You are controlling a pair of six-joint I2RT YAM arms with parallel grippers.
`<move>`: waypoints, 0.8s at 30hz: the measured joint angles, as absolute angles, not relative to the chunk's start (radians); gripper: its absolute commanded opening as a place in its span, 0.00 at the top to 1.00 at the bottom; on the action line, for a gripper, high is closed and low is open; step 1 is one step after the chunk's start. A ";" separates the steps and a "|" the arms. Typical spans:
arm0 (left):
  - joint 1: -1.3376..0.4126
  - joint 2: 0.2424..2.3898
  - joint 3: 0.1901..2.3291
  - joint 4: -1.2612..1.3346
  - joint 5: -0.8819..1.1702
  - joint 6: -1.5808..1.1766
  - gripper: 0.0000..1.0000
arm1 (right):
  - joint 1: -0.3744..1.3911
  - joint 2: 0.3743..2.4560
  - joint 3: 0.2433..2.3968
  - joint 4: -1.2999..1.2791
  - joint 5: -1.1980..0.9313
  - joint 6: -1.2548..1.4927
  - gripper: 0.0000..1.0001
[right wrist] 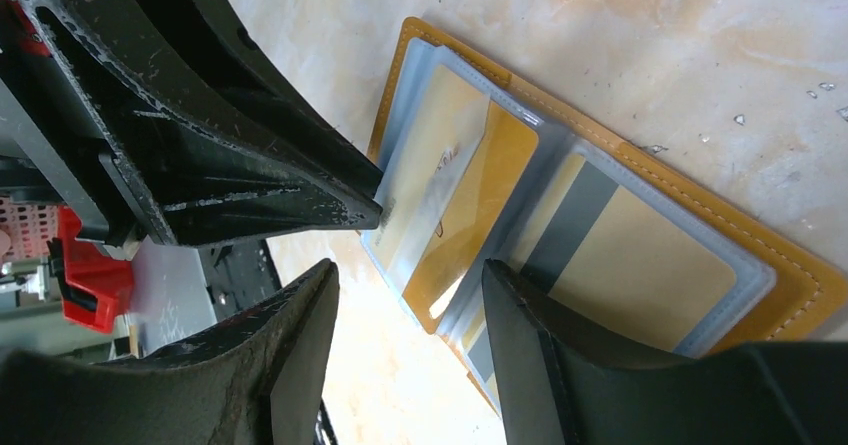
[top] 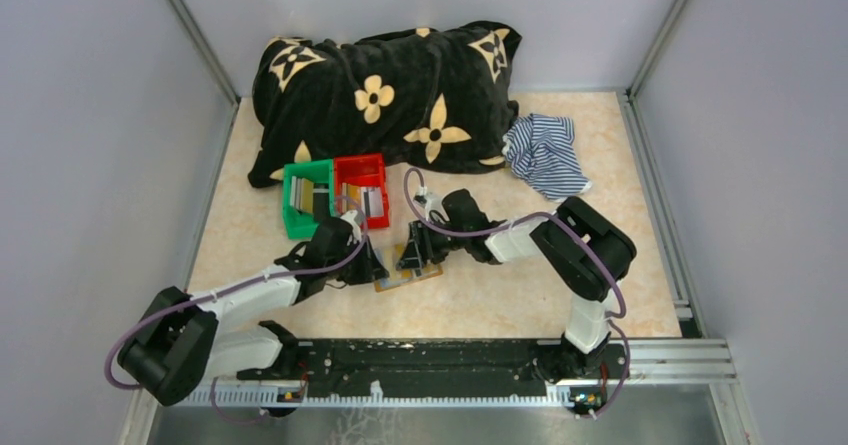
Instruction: Take the credit cards out of the card holder
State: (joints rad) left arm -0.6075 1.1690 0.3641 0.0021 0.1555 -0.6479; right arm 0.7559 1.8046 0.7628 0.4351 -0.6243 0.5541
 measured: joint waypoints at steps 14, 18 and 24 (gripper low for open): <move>-0.606 1.208 0.377 0.020 0.163 -0.654 0.72 | 0.756 1.840 0.768 0.471 -0.643 0.572 0.72; -0.604 1.221 0.380 0.032 0.172 -0.654 0.72 | 0.744 1.840 0.767 0.457 -0.623 0.568 1.00; -0.604 1.231 0.383 0.038 0.174 -0.654 0.72 | 0.736 1.840 0.765 0.458 -0.615 0.580 1.00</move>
